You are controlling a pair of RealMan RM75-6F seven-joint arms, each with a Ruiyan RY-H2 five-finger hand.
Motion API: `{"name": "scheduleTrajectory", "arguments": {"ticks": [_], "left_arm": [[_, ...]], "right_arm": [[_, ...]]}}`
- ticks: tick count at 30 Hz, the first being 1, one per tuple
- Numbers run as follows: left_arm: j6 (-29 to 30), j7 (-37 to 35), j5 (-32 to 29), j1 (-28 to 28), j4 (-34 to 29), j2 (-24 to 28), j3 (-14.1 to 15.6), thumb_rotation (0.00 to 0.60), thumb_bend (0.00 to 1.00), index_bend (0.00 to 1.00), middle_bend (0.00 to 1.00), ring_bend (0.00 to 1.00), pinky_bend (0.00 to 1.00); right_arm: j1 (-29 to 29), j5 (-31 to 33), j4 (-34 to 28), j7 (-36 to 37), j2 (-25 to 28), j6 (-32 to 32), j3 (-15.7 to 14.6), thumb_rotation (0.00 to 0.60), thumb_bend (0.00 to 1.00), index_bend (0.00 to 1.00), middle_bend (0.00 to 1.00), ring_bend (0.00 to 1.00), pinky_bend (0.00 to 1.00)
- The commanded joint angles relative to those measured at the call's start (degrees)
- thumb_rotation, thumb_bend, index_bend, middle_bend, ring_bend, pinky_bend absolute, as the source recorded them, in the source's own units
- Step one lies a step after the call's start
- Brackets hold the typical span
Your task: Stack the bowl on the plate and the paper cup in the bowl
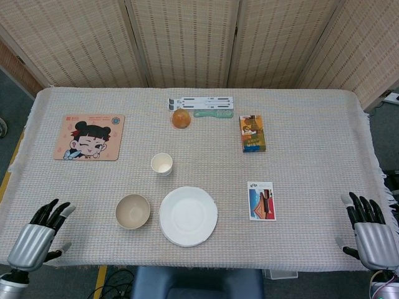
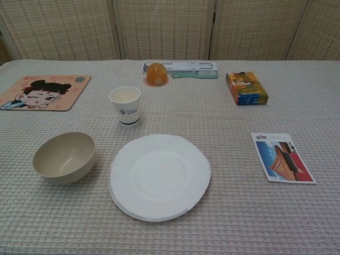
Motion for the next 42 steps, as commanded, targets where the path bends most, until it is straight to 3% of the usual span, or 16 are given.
{"name": "scheduleTrajectory", "arguments": {"ticks": [1, 10, 21, 42], "left_arm": [[-1.3, -0.1, 0.3, -0.8, 0.7, -0.7, 0.4, 0.600, 0.21, 0.18, 0.17, 0.01, 0.17], [-5.2, -1.8, 2.3, -5.1, 3.3, -3.4, -0.2, 0.600, 0.21, 0.29, 0.17, 0.01, 0.17], [-12.0, -2.2, 0.8, -10.3, 3.8, -7.3, -1.3, 0.600, 0.21, 0.31, 0.17, 0.01, 0.17], [-16.9, 0.5, -4.2, -14.9, 3.1, -13.6, -3.4, 0.600, 0.21, 0.36, 0.17, 0.01, 0.17]], "right_arm": [[0.3, 0.3, 0.2, 0.1, -0.1, -0.4, 0.2, 0.600, 0.21, 0.00, 0.00, 0.00, 0.00], [2.1, 5.0, 1.1, 1.0, 0.1, -4.1, 1.9, 0.600, 0.21, 0.00, 0.00, 0.00, 0.00], [2.6, 7.2, 1.7, 2.6, 0.8, -5.0, 2.7, 0.600, 0.21, 0.00, 0.00, 0.00, 0.00], [4.4, 10.6, 2.8, 5.9, 2.2, -8.3, 3.5, 0.600, 0.21, 0.00, 0.00, 0.00, 0.00]]}}
